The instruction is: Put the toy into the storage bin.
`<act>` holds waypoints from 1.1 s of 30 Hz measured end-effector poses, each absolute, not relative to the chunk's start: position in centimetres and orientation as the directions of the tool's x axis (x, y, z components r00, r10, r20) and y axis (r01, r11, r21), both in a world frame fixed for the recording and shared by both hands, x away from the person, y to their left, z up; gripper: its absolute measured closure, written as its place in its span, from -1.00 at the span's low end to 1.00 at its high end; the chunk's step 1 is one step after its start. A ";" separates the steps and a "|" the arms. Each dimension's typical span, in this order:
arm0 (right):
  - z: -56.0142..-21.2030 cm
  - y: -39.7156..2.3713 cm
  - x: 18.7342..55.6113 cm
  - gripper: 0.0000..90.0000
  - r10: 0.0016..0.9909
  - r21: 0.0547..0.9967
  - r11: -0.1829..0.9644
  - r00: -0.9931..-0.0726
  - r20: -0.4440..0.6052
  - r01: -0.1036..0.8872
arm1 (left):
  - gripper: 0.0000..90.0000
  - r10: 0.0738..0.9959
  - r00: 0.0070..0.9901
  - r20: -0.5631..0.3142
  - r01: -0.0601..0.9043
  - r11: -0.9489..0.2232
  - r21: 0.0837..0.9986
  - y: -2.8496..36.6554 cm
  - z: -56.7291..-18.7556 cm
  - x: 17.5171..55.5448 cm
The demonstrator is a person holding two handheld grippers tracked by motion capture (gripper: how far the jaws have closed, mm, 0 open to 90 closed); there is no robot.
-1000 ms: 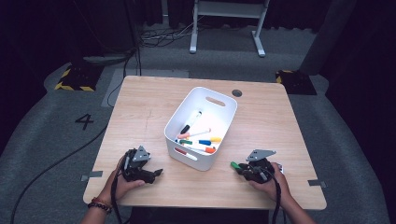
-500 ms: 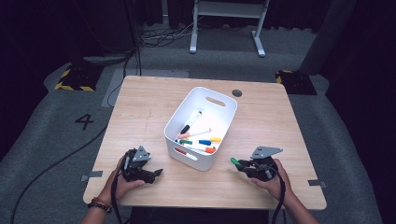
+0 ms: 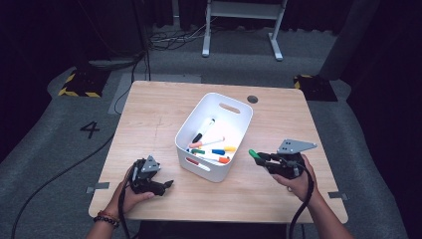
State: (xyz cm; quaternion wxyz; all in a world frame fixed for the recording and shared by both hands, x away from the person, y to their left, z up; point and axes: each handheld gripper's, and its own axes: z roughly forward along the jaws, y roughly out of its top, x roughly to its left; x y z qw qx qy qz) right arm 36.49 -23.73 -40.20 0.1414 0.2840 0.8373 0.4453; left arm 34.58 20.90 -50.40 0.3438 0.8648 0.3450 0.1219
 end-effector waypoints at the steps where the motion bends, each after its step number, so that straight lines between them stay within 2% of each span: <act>1: -39.7 -23.7 36.6 0.66 0.602 0.830 0.440 -0.799 0.011 0.343 | -0.65 0.681 0.732 -0.026 0.513 -0.525 0.679 20.9 -50.4 34.6; 25: -32.5 -19.9 39.0 0.66 0.546 0.861 0.442 -0.837 -0.038 0.250 | -0.65 0.680 0.733 -0.026 0.512 -0.526 0.679 20.9 -50.4 34.6; 33: -31.1 -18.0 39.7 0.66 0.521 0.857 0.460 -0.852 -0.051 0.230 | -0.65 0.680 0.732 -0.027 0.513 -0.526 0.679 20.9 -50.4 34.6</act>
